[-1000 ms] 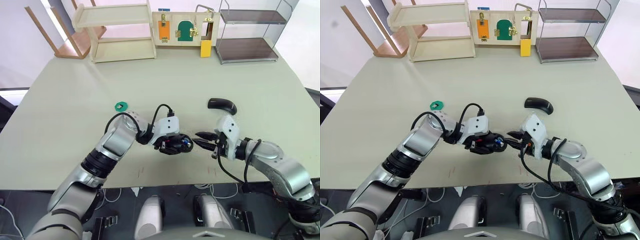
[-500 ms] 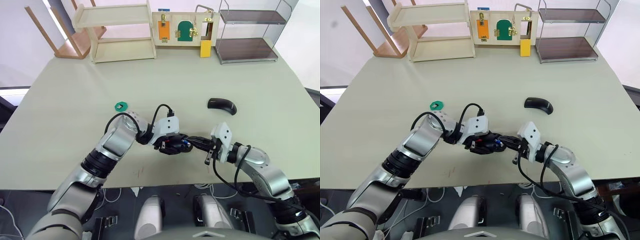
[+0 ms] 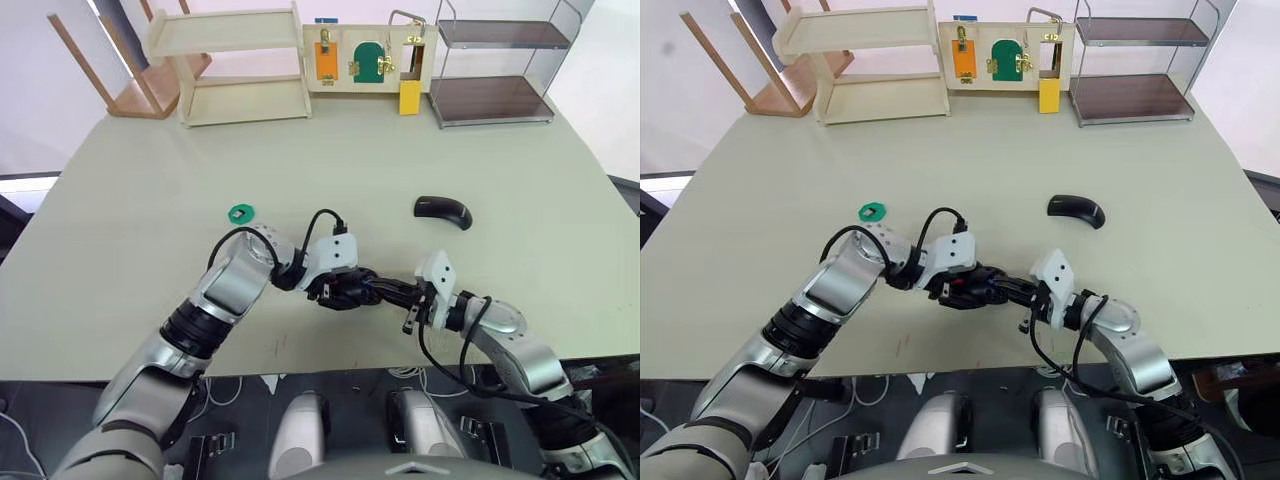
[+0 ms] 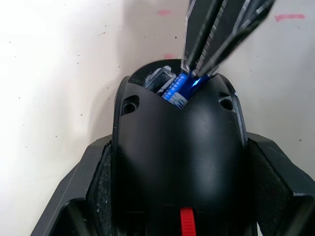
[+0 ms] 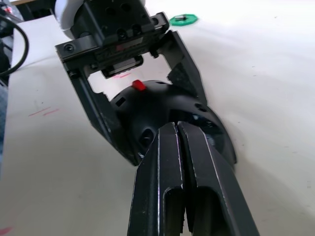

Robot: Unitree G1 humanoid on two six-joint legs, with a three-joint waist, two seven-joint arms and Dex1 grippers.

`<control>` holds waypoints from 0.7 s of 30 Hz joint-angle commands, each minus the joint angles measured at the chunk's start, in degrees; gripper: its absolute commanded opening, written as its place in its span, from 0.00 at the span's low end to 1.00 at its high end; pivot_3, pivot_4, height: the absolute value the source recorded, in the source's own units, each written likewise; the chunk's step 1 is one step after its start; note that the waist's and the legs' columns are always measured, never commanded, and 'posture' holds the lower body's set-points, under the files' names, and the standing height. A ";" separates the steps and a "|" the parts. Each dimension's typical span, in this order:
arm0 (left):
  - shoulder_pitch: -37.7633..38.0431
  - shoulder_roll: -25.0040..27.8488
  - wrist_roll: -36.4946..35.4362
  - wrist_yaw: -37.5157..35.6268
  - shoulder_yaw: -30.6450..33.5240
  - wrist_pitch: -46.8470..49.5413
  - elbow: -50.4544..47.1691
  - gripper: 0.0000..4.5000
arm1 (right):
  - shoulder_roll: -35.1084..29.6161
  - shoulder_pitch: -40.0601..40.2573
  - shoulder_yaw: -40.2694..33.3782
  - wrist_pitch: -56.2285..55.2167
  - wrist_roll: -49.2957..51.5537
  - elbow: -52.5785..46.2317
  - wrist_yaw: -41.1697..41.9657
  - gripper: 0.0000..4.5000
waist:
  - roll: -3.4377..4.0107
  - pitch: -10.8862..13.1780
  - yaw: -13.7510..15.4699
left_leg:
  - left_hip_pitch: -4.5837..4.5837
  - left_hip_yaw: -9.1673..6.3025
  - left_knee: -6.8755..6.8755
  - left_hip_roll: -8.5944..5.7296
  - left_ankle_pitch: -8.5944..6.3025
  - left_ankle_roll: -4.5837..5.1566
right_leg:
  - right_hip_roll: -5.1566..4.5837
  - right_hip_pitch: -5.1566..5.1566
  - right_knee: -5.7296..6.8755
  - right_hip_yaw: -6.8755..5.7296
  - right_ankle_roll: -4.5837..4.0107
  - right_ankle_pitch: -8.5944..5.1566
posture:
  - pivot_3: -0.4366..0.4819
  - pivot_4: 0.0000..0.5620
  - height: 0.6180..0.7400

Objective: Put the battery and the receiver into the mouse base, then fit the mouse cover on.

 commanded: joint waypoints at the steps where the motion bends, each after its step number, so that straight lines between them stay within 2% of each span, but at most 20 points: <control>1: 2.86 1.31 0.51 -0.98 -2.93 2.68 1.37 0.65 | 0.77 0.66 1.64 -1.12 -1.34 2.76 0.62 0.01 | -0.01 -0.03 -0.04 | 0.02 0.01 0.00 0.00 0.00 0.00 | 0.01 0.00 0.03 0.01 0.00 0.00 | 0.48 0.27 1.00; 14: 3.25 1.85 0.08 -0.50 -2.55 4.11 0.35 0.65 | 3.64 -0.91 3.73 -7.77 -5.00 14.93 1.78 0.01 | -0.28 -0.63 -1.16 | 0.57 0.21 -0.05 0.04 0.00 0.00 | 0.06 0.16 0.47 0.28 -0.27 -0.19 | 0.48 0.27 1.00; 21: 2.86 1.84 0.02 -0.43 -2.63 4.14 0.82 0.65 | 2.85 -0.94 3.74 -5.71 -5.42 15.37 1.96 0.01 | -0.34 -0.78 -1.28 | 0.67 0.29 -0.11 0.06 0.00 0.00 | 0.08 0.17 0.51 0.36 -0.31 -0.21 | 0.48 0.27 1.00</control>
